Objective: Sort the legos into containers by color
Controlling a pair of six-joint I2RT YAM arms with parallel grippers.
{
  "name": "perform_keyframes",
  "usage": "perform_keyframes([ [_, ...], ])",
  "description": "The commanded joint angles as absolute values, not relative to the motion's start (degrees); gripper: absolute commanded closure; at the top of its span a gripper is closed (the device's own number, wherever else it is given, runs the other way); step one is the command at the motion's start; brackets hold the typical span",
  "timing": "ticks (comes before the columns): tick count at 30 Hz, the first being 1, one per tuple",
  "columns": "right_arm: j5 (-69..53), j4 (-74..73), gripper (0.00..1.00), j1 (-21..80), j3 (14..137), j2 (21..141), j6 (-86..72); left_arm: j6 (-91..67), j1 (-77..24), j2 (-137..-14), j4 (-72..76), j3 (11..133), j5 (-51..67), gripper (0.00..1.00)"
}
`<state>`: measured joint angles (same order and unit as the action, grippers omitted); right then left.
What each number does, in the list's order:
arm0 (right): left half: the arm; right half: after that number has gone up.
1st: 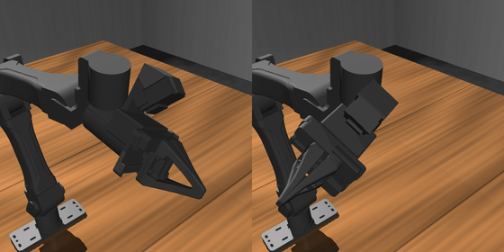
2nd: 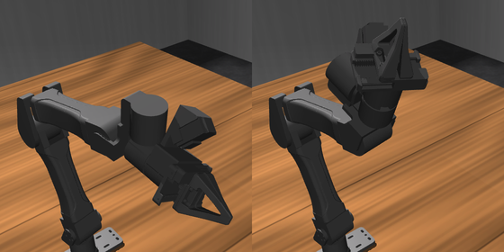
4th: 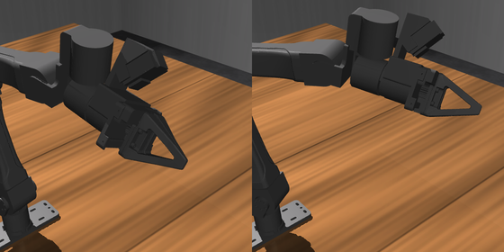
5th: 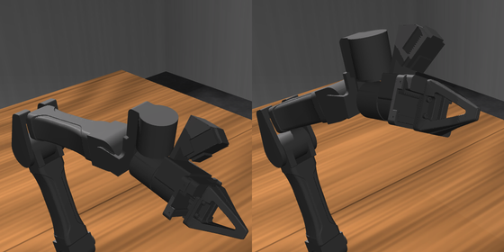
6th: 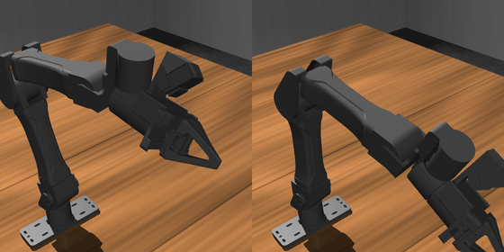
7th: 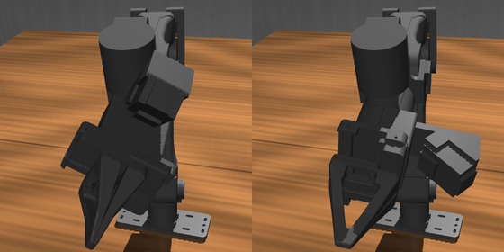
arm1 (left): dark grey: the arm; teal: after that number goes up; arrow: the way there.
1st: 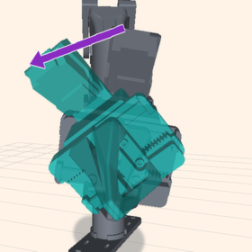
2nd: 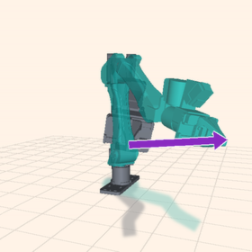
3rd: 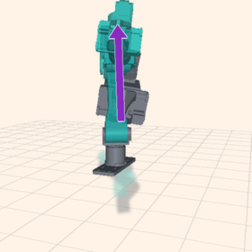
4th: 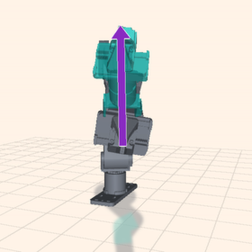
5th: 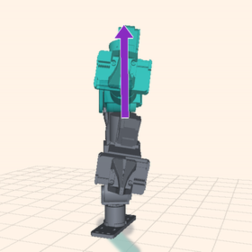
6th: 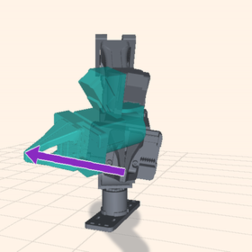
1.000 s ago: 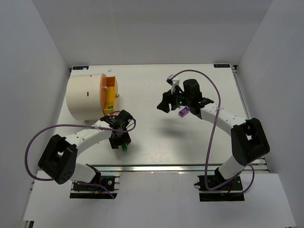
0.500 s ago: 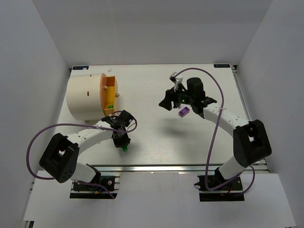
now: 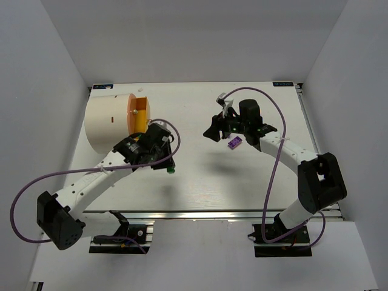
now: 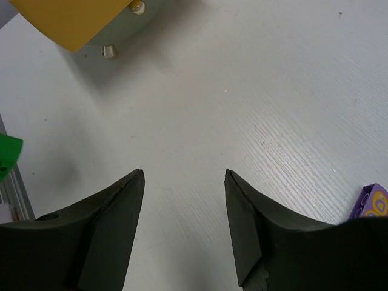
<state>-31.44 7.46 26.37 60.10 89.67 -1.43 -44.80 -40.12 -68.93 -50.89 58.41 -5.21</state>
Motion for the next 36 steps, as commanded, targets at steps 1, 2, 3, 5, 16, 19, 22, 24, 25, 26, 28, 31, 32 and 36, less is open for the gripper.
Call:
perform_keyframes([
  [1, -32.4, 9.0, 0.39, 26.1, 60.0, 88.3, -1.0, -39.6, -40.3, -70.6, -55.1, 68.3, -8.6, 0.93],
  [2, -32.4, 9.0, 0.39, 26.1, 60.1, 88.2, -0.7, -38.9, -40.3, -72.9, -57.6, 71.1, -12.5, 0.93],
  [3, -32.4, 8.9, 0.39, 26.2, 60.0, 88.2, -0.5, -38.0, -40.3, -74.1, -58.9, 76.2, -14.8, 0.93],
  [5, -32.3, 8.5, 0.39, 26.0, 59.9, 88.1, -0.3, -36.2, -39.0, -77.1, -62.7, 83.4, -20.8, 0.97],
  [16, -31.9, 7.8, 0.39, 26.1, 59.6, 87.7, 1.7, -27.1, -33.1, -88.3, -66.7, 98.8, -39.9, 0.97],
  [19, -31.7, 7.5, 0.39, 25.9, 59.6, 87.5, 2.1, -24.7, -30.4, -89.8, -65.9, 98.9, -41.4, 0.97],
  [22, -31.6, 7.4, 0.39, 25.8, 59.4, 87.5, 2.3, -22.2, -28.1, -90.3, -63.7, 98.4, -41.7, 0.97],
  [24, -31.7, 7.3, 0.39, 25.8, 59.4, 87.5, 2.4, -20.2, -27.3, -90.4, -61.7, 97.6, -40.5, 0.96],
  [25, -31.7, 7.4, 0.39, 25.6, 59.6, 87.5, 2.3, -20.0, -26.7, -90.9, -61.5, 97.5, -39.8, 0.95],
  [26, -31.7, 7.4, 0.39, 25.4, 59.6, 87.6, 2.3, -19.8, -26.7, -91.2, -61.4, 96.9, -39.6, 0.95],
  [28, -31.7, 7.5, 0.39, 25.6, 59.8, 87.7, 2.3, -19.8, -26.2, -91.7, -61.3, 96.2, -38.8, 0.94],
  [31, -31.9, 7.5, 0.37, 25.6, 59.9, 87.9, 2.3, -19.8, -25.6, -91.2, -59.9, 93.8, -37.5, 0.8],
  [32, -32.0, 7.4, 0.37, 25.6, 59.9, 87.9, 2.5, -19.8, -25.1, -91.1, -59.8, 93.3, -37.4, 0.75],
  [36, -33.5, 6.5, 0.34, 25.4, 60.8, 88.9, 3.1, -20.0, -25.0, -89.8, -59.1, 91.6, -36.7, 0.4],
])
